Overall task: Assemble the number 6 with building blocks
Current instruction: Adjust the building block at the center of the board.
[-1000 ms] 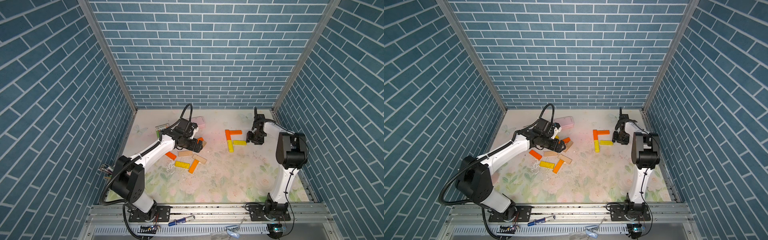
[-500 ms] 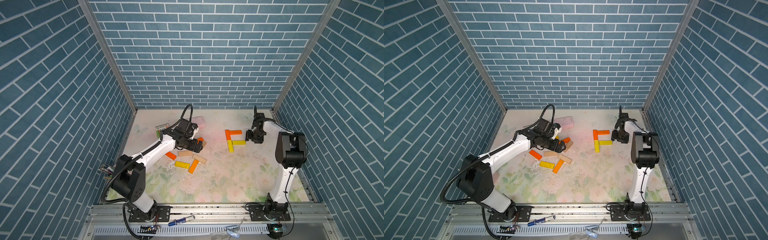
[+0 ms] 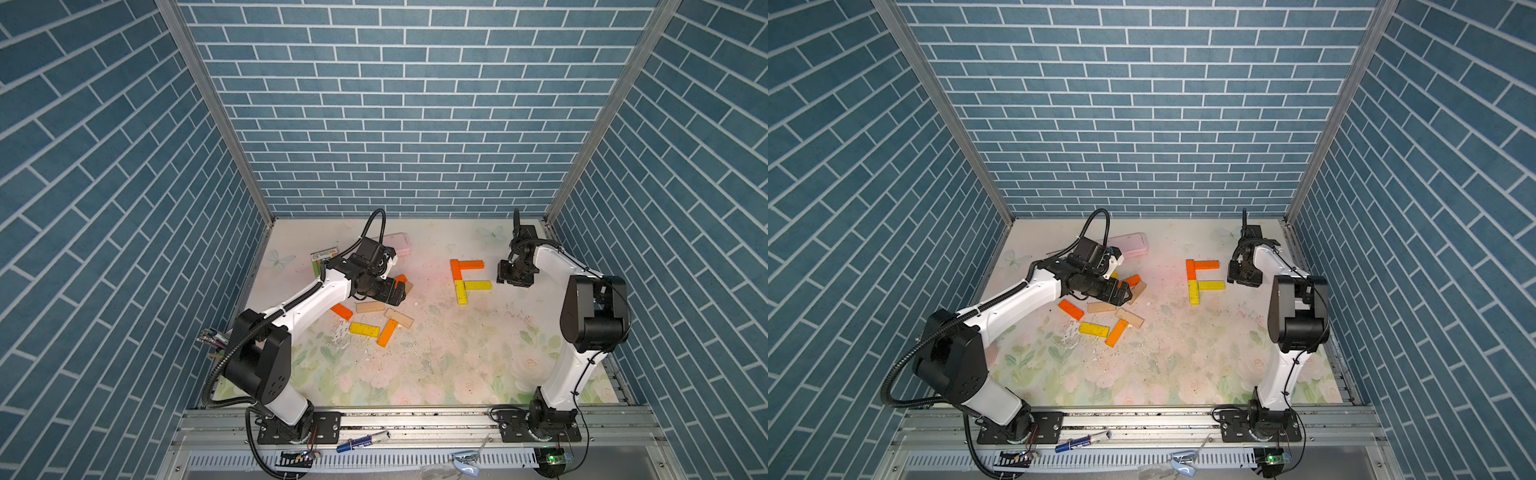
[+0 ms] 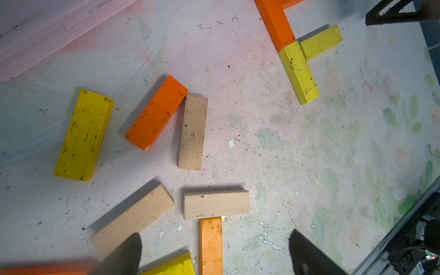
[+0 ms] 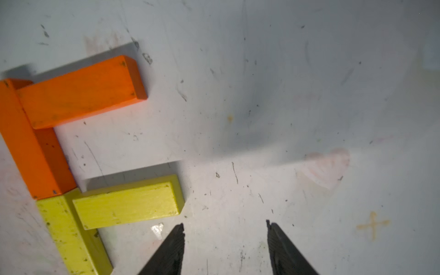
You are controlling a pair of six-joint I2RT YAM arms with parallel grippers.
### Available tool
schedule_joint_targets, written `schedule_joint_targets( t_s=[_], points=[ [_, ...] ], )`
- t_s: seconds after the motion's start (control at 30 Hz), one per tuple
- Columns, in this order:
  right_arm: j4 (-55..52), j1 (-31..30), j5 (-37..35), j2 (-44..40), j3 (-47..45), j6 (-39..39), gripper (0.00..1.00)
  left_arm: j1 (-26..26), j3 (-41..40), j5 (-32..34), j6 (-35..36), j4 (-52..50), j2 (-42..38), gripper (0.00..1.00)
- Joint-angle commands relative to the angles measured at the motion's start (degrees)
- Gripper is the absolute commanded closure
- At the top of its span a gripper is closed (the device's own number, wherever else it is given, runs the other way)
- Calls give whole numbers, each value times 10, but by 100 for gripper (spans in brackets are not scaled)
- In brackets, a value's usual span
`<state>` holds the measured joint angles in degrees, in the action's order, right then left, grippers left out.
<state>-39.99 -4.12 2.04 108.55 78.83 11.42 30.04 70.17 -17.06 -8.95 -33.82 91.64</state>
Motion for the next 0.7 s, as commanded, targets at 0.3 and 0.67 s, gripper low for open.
schedule_joint_targets(
  t_s=[0.3, 0.67],
  points=[
    [-61, -59, -10, 53, 20, -148, 48, 3, 11, -9, 2, -6, 13, 3],
    [-65, -59, -18, 84, 33, -178, 50, 3, 15, -11, 3, -7, 22, 3]
  ],
)
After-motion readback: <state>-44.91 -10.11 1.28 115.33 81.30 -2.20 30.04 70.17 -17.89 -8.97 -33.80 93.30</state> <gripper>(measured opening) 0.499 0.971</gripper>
